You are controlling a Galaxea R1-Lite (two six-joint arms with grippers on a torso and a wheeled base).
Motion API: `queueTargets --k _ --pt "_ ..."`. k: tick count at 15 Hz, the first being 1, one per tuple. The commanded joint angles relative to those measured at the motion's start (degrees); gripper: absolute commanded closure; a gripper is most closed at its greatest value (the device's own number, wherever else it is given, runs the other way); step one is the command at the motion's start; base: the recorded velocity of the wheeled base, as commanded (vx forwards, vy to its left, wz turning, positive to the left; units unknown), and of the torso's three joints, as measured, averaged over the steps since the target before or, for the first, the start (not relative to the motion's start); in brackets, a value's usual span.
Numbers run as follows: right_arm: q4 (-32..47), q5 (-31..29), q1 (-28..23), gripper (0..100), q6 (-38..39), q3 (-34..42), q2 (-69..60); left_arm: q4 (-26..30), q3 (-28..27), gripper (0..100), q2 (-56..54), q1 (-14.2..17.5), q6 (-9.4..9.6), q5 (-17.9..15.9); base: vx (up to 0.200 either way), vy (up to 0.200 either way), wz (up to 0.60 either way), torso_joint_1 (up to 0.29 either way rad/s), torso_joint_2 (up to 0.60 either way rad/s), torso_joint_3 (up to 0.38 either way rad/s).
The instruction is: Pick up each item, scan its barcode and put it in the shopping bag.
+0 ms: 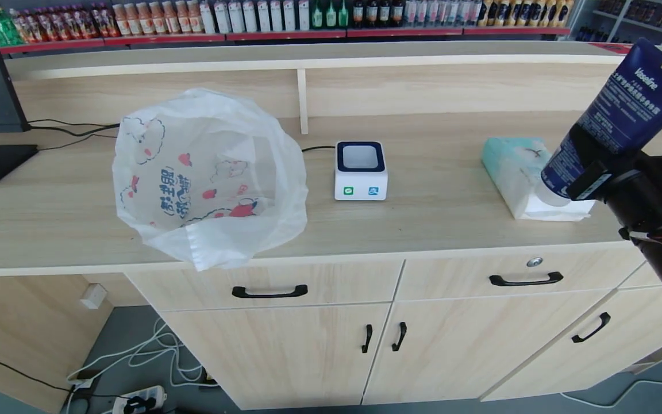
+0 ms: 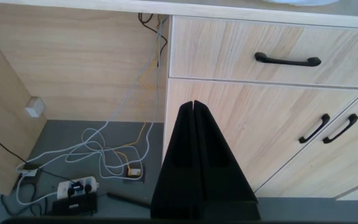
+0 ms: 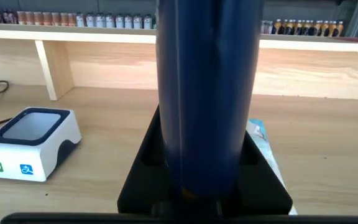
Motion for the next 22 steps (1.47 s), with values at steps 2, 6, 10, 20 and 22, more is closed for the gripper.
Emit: queueTargets --k 2,6,10,20,22 --pt "-0.1 0.0 0.0 100 0.0 0.8 -0.8 0.0 0.0 100 0.0 0.0 -0.01 0.0 0.000 0.000 0.00 0.000 0.00 0.000" --pt "-0.3 0.1 0.1 100 0.0 1.4 -1.0 0.0 0.0 100 0.0 0.0 -0.01 0.0 0.000 0.100 0.00 0.007 0.00 0.000" --pt "-0.4 0.3 0.1 100 0.1 2.0 -1.6 0.0 0.0 100 0.0 0.0 -0.10 0.0 0.000 0.200 0.00 0.010 0.00 0.004" --pt "-0.4 0.5 0.2 100 0.1 2.1 -2.1 0.0 0.0 100 0.0 0.1 -0.01 0.0 0.000 0.200 0.00 0.001 0.00 0.001" --pt "-0.4 1.3 0.2 100 0.1 2.6 -1.7 0.0 0.0 100 0.0 0.0 -0.01 0.0 0.000 0.200 0.00 0.005 0.01 0.002"
